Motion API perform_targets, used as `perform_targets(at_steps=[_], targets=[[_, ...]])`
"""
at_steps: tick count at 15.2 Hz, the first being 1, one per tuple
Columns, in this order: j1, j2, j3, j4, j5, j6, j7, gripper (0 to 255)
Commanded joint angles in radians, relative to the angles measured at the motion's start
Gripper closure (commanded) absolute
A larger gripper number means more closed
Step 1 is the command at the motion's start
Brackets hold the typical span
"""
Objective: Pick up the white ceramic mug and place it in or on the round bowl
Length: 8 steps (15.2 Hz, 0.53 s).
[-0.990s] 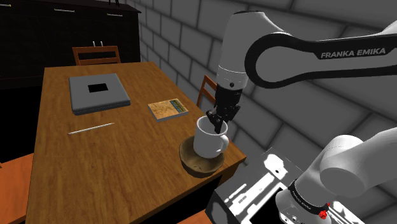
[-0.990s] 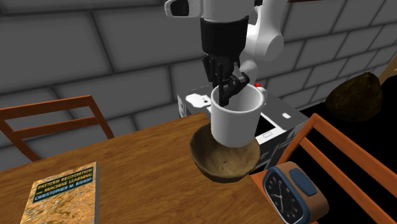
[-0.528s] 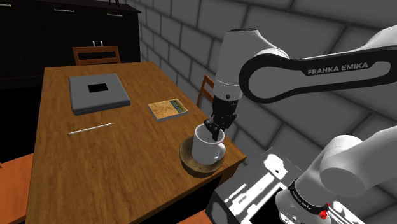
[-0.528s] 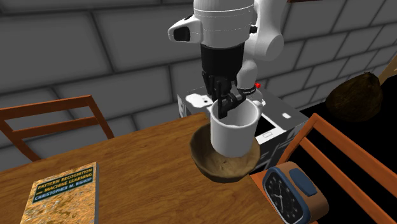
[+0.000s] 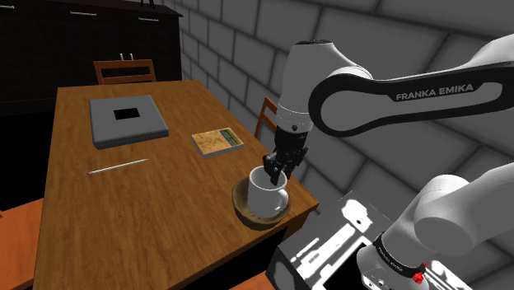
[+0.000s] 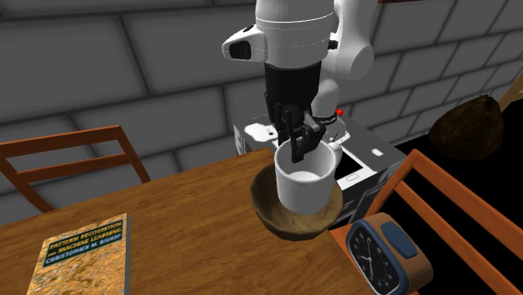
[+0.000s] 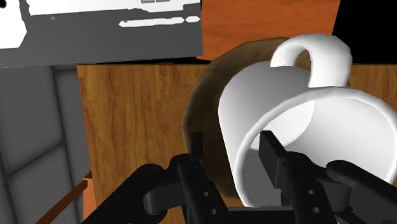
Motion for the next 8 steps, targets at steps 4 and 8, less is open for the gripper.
perform_targets(at_steps=[4, 8], targets=[[0.0, 0.0, 0.0, 0.0, 0.0, 0.0, 0.0, 0], [-0.006, -0.018, -0.02, 0.086, -0.011, -0.104, 0.001, 0]])
